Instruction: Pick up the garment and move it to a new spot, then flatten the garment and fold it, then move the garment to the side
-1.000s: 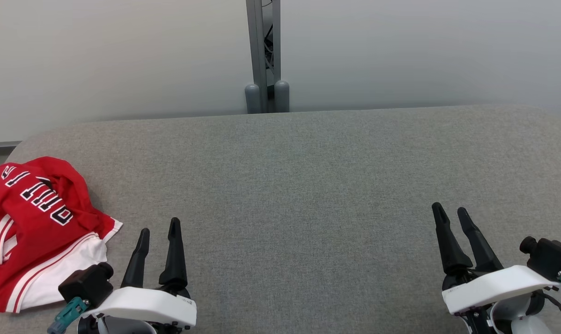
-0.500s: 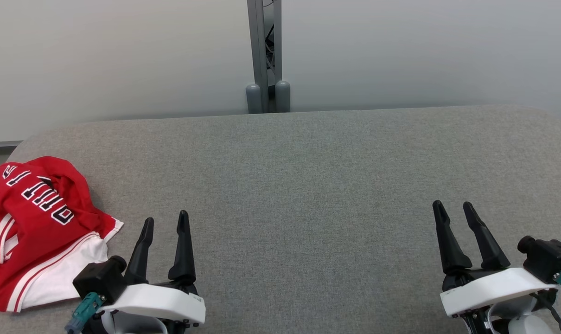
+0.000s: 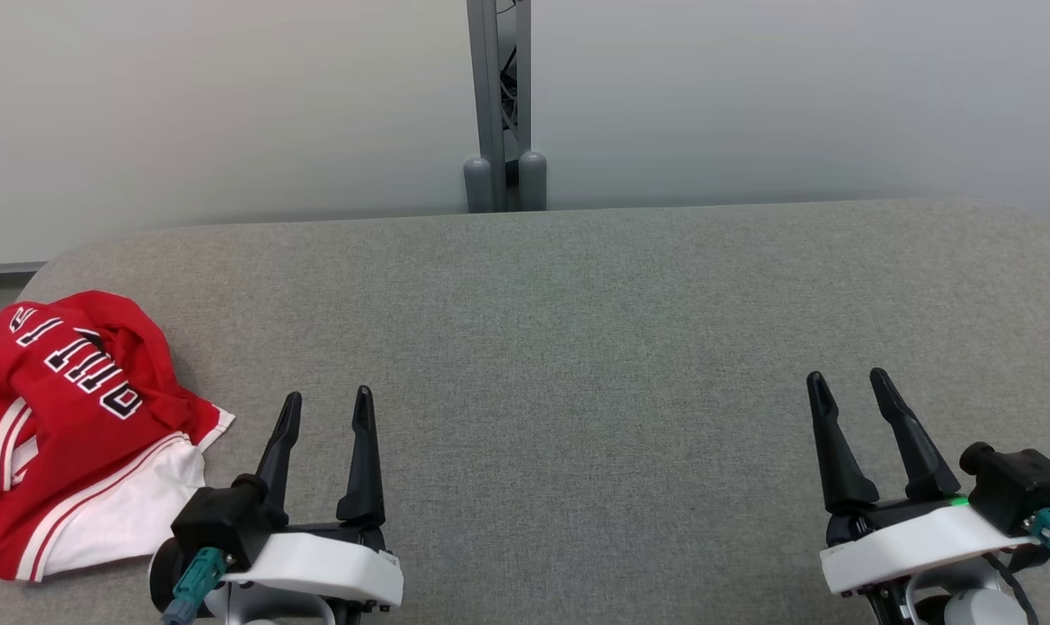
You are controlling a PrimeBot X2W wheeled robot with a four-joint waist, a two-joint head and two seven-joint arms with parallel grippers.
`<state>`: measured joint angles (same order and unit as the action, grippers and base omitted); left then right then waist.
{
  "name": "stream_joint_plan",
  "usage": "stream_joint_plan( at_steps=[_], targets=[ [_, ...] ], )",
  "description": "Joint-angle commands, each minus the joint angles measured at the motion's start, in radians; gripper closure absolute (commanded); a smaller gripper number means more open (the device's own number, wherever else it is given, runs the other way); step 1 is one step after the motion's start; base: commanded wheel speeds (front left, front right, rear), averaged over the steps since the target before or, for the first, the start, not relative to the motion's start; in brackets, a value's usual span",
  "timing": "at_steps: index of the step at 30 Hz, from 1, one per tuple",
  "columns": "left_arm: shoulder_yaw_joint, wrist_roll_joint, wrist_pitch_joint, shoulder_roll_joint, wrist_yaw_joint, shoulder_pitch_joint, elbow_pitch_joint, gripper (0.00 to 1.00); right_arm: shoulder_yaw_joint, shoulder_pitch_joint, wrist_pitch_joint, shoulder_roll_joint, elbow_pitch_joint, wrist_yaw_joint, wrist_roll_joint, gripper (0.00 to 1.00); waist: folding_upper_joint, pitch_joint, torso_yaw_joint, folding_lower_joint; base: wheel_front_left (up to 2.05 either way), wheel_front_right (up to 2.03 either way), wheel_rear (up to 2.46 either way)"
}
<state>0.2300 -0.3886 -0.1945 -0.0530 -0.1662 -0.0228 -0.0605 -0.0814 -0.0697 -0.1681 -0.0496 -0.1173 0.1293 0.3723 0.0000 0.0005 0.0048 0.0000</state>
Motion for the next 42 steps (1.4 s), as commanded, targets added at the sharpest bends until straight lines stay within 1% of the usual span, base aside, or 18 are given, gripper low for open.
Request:
stream_joint_plan(
  at_steps=[1,10,13,22,33,40,42],
  targets=[
    [0.004,0.031,-0.008,-0.004,-0.005,-0.021,0.009,0.0,0.002,0.002,-0.014,-0.004,0.009,0.002,-0.025,0.0,0.0,0.0,0.001,0.0,0.0,0.0,0.0],
    [0.021,0.116,-0.025,0.0,-0.014,-0.027,0.01,0.0,0.003,-0.001,-0.035,-0.002,0.011,0.002,-0.103,0.0,0.0,0.001,0.001,0.0,0.0,0.0,0.0],
    [0.039,0.148,-0.032,0.0,0.0,-0.034,0.023,0.0,-0.001,-0.001,-0.044,-0.002,0.011,0.002,-0.136,0.0,0.0,0.002,0.001,0.0,0.0,0.0,0.0],
    [0.057,0.209,-0.047,0.002,0.0,-0.04,0.027,0.0,0.0,0.006,-0.065,-0.003,0.021,0.002,-0.208,0.0,0.0,0.001,0.016,0.0,0.0,0.0,0.0],
    [0.077,0.267,-0.063,0.001,-0.016,-0.044,0.024,0.0,-0.009,0.008,-0.085,-0.004,0.027,0.002,-0.272,0.0,0.0,0.006,0.073,0.0,0.0,0.0,0.0],
    [0.093,0.303,-0.072,0.001,-0.041,-0.046,0.028,0.0,-0.025,0.02,-0.102,-0.005,0.037,0.002,-0.319,0.0,0.0,0.007,0.137,0.0,0.0,0.0,0.0],
    [0.091,0.296,-0.072,0.0,-0.045,-0.046,0.03,0.0,-0.03,0.021,-0.099,-0.005,0.038,0.002,-0.316,0.0,0.0,0.007,0.157,0.0,0.0,0.0,0.0]
  ],
)
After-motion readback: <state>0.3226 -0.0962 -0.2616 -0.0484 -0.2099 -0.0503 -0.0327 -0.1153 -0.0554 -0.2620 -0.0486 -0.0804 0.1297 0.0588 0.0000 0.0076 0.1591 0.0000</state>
